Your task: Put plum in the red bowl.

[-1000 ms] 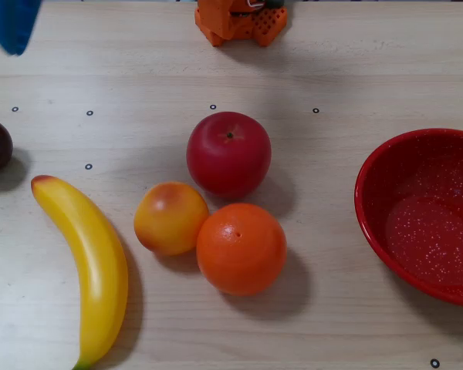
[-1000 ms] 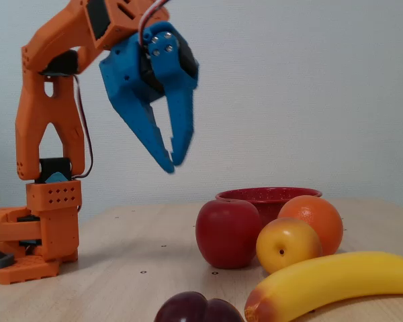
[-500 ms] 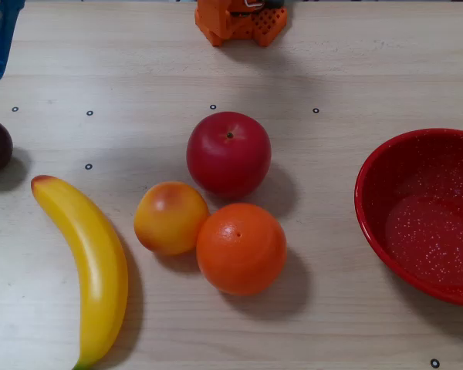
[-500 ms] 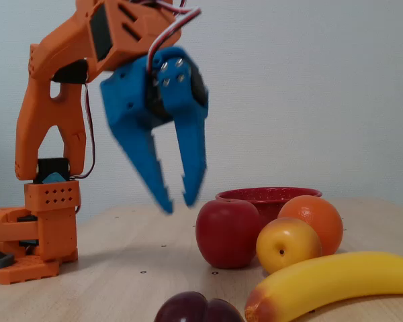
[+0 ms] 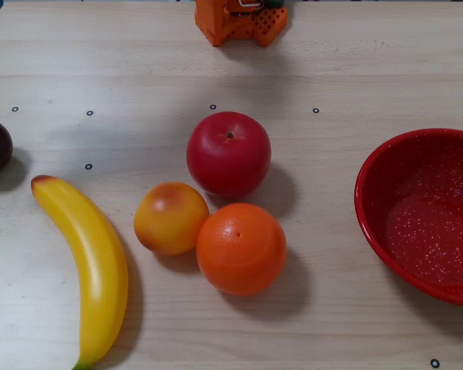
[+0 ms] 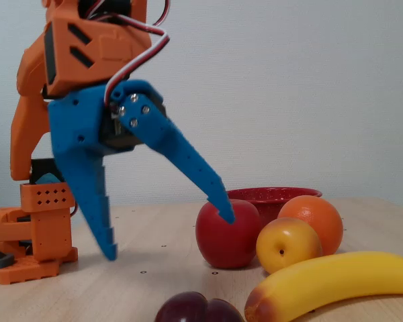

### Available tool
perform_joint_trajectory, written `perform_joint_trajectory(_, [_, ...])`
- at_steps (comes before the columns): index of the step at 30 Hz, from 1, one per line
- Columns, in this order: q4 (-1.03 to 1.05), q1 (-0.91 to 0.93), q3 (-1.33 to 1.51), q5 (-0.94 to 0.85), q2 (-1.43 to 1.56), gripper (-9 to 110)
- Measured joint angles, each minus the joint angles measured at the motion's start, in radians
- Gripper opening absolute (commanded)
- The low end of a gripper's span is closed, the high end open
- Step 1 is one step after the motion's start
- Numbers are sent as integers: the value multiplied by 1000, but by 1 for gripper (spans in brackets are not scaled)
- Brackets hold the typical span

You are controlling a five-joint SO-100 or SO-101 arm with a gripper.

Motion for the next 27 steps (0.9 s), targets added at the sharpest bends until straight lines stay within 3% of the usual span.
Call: perform_joint_trajectory(27, [-5, 29, -110, -144, -189, 48])
